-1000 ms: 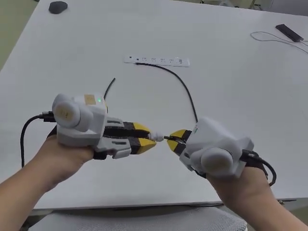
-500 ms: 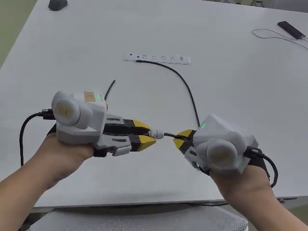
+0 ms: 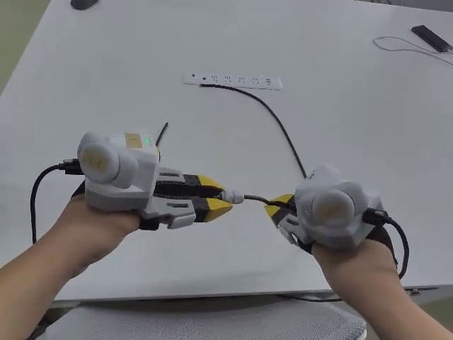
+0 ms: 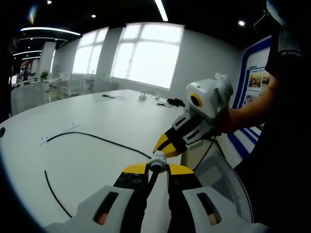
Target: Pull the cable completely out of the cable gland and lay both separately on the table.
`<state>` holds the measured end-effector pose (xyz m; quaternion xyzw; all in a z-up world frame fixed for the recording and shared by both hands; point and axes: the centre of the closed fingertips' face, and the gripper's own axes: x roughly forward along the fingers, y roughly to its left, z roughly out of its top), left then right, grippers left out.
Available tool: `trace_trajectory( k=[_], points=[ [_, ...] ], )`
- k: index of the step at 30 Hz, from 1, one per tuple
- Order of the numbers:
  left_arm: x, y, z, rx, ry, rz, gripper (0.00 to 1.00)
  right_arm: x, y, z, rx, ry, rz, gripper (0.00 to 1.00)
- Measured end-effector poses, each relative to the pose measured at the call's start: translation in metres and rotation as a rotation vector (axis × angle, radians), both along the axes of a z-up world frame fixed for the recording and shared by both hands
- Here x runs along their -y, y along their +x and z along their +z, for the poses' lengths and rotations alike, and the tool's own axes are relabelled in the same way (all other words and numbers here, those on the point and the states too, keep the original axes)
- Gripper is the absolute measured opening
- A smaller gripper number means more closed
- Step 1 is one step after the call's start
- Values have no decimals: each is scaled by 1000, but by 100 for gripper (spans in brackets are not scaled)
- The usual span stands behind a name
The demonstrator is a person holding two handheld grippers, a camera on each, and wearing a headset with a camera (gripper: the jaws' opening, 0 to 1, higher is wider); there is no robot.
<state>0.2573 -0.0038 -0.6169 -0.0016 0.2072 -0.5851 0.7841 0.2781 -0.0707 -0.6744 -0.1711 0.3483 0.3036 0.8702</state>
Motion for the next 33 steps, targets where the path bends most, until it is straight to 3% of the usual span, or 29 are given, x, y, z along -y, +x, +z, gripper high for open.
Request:
trace_trajectory(
  k=[2, 3, 5, 8, 28, 33],
  points=[
    [-1, 1, 1, -2, -5, 1, 14, 4, 1, -4, -20, 9, -16, 0],
    [-1, 1, 1, -3, -6, 1, 14, 4, 0, -5, -38, 48, -42, 0],
    [-2, 1, 2, -1, -6, 1, 14, 9, 2, -8, -36, 27, -42, 0],
    [-2, 0, 3, -5, -13, 0, 14, 18, -1, -19, -90, 38, -96, 0],
    [-9, 6, 2, 4, 7, 34, 15, 17, -11, -7, -17, 18, -21, 1],
    [-11, 6, 5, 7, 1, 40, 15, 14, -15, 6, 13, -4, 19, 7]
  ],
)
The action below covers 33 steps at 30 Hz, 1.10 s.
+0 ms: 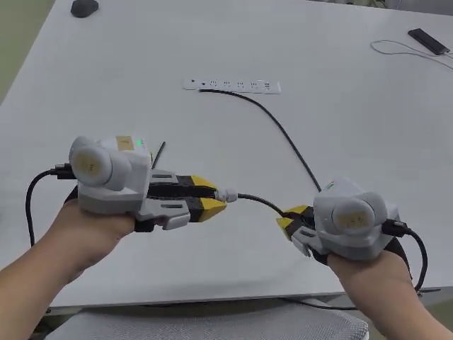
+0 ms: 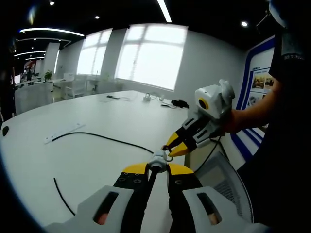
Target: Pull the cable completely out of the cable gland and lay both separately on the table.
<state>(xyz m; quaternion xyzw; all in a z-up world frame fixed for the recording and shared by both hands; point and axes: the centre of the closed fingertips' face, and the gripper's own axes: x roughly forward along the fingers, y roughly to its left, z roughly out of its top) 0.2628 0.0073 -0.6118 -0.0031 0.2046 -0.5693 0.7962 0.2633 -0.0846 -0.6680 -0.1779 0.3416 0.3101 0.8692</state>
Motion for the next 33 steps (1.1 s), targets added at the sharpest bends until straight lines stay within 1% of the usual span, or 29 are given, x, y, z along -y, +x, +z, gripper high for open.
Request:
trace_trajectory(
  k=[1, 2, 4, 6, 8, 11, 12, 13, 14, 17, 18, 19, 22, 24, 26, 28, 30, 32, 33],
  points=[
    [0, 0, 0, -1, 0, 1, 15, -2, -1, 4, 10, -13, 16, 9],
    [-1, -1, 1, -1, 2, 1, 15, -5, -1, 10, 30, -21, 43, 10],
    [0, -3, 1, 5, 12, -5, 15, -10, -2, 18, 55, -17, 64, 10],
    [1, -6, 0, 12, 22, -9, 15, -14, -5, 22, 56, -31, 75, 11],
    [3, -9, 0, 13, 23, -11, 15, -23, -5, 31, 91, -32, 109, 12],
    [3, -12, 1, 21, 27, -15, 15, -37, -5, 44, 162, -78, 192, 13],
    [3, -12, 1, 21, 29, -15, 15, -40, -6, 45, 172, -94, 212, 13],
    [3, -12, 1, 22, 34, -13, 15, -46, -8, 47, 185, -105, 251, 12],
    [3, -13, 1, 20, 36, -12, 15, -52, -9, 49, 195, -106, 275, 12],
    [4, -15, 0, 21, 40, -17, 15, -61, -10, 50, 233, -163, 342, 11],
    [3, -16, -1, 20, 46, -17, 15, -64, -10, 49, 248, -189, 368, 10],
    [3, -16, -2, 19, 49, -15, 15, -66, -11, 47, 253, -203, 382, 10],
    [4, -18, -3, 16, 55, -15, 15, -73, -13, 47, 265, -199, 405, 7],
    [5, -20, -3, 17, 56, -18, 15, -75, -14, 46, 266, -197, 416, 7],
    [6, -20, -3, 17, 56, -16, 15, -75, -14, 46, 276, -211, 429, 5],
    [6, -20, -3, 15, 54, -15, 15, -75, -14, 46, 282, -213, 433, 4],
    [6, -20, -3, 18, 60, -17, 15, -75, -14, 45, 280, -210, 443, 3],
    [6, -20, -3, 19, 64, -20, 15, -75, -15, 45, 288, -214, 450, 3],
    [6, -20, -3, 19, 64, -20, 15, -75, -16, 44, 289, -215, 457, 1]
  ],
)
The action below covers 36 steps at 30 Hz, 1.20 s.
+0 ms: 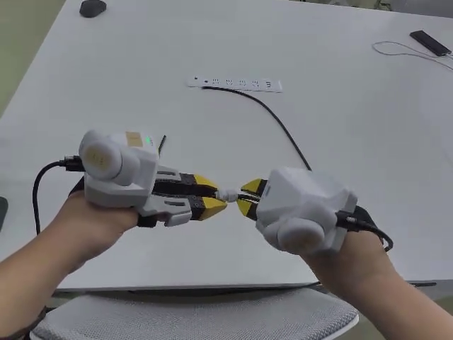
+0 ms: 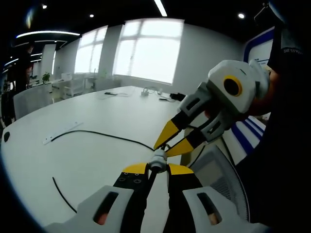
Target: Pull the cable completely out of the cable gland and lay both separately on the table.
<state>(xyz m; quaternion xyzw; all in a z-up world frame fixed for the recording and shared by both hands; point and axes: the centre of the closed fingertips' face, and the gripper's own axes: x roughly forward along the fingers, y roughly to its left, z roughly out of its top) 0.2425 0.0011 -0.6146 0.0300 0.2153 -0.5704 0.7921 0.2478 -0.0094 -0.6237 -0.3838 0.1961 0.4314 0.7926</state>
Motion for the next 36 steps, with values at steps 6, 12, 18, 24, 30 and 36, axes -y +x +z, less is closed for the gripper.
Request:
trace_trajectory(
  k=[6, 12, 18, 24, 30, 36],
  points=[
    [0, -1, 4, 12, -5, -6, 15, 1, 0, 2, -2, 21, -12, 0],
    [2, -2, 5, 20, -8, -7, 14, 3, 0, 2, -12, 42, -30, 0],
    [4, -2, 7, 24, -12, 1, 14, 6, 1, 3, -28, 72, -58, 0],
    [5, 0, 4, 21, -6, 9, 14, 17, 5, -4, -55, 89, -106, 0],
    [5, 2, 5, 11, -17, 21, 14, 39, 12, -14, -90, 102, -168, 0],
    [6, 5, 8, 12, -32, 27, 14, 60, 21, -27, -138, 142, -259, 0]
  ],
)
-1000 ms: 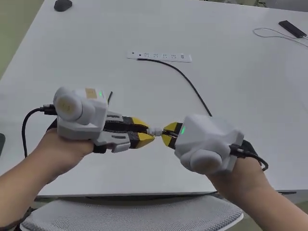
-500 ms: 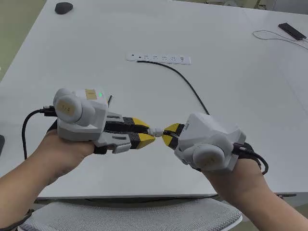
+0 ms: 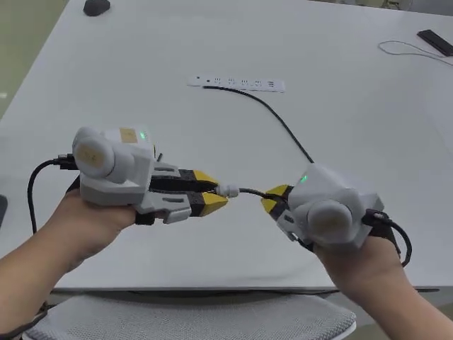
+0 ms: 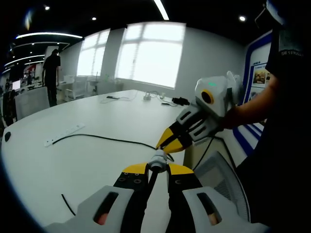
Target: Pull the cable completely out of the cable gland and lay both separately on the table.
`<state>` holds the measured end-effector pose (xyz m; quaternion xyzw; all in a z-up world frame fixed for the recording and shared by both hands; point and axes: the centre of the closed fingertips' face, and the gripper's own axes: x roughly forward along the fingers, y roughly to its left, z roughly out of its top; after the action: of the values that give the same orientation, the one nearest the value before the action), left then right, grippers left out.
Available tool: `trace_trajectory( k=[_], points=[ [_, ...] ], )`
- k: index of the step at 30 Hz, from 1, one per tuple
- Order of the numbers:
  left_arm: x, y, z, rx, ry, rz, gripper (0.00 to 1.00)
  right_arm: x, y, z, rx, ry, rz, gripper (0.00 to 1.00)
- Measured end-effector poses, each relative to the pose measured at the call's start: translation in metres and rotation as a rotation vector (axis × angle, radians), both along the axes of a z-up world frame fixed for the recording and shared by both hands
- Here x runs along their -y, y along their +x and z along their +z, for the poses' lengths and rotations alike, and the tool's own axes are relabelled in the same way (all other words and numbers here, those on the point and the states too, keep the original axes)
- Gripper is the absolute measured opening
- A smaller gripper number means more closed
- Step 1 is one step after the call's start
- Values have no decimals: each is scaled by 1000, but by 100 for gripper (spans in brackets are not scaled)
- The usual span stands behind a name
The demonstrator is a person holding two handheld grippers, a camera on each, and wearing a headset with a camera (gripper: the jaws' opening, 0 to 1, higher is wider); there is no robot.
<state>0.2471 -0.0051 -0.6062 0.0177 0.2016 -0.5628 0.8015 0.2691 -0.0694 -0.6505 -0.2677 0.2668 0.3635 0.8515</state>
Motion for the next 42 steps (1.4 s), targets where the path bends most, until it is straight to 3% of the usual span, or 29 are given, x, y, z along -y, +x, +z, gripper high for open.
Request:
trace_trajectory(
  k=[5, 10, 12, 15, 24, 26, 31, 36, 42],
  points=[
    [1, 1, 1, 1, -8, 7, 14, 14, 6, -10, -8, 24, -70, 0],
    [0, 3, 1, 1, -10, 13, 14, 31, 9, -25, -85, 109, -204, 0],
    [1, 2, -1, -2, -9, 13, 14, 36, 9, -30, -102, 117, -220, 0],
    [4, 1, -4, -3, 2, 8, 14, 36, 7, -35, -116, 126, -221, 0],
    [2, 4, -6, -2, 22, 13, 15, 35, 4, -33, -81, 94, -174, 0],
    [1, 5, -7, -1, 26, 16, 15, 34, 3, -33, -91, 96, -167, 0],
    [0, 6, -6, -1, 22, 18, 15, 35, 1, -27, -65, 82, -145, 0],
    [-1, 7, -5, -4, 22, 21, 15, 31, -3, -27, -70, 68, -108, 3],
    [-4, 8, -5, -9, 17, 20, 15, 26, -3, -14, -52, 77, -85, 8]
  ],
)
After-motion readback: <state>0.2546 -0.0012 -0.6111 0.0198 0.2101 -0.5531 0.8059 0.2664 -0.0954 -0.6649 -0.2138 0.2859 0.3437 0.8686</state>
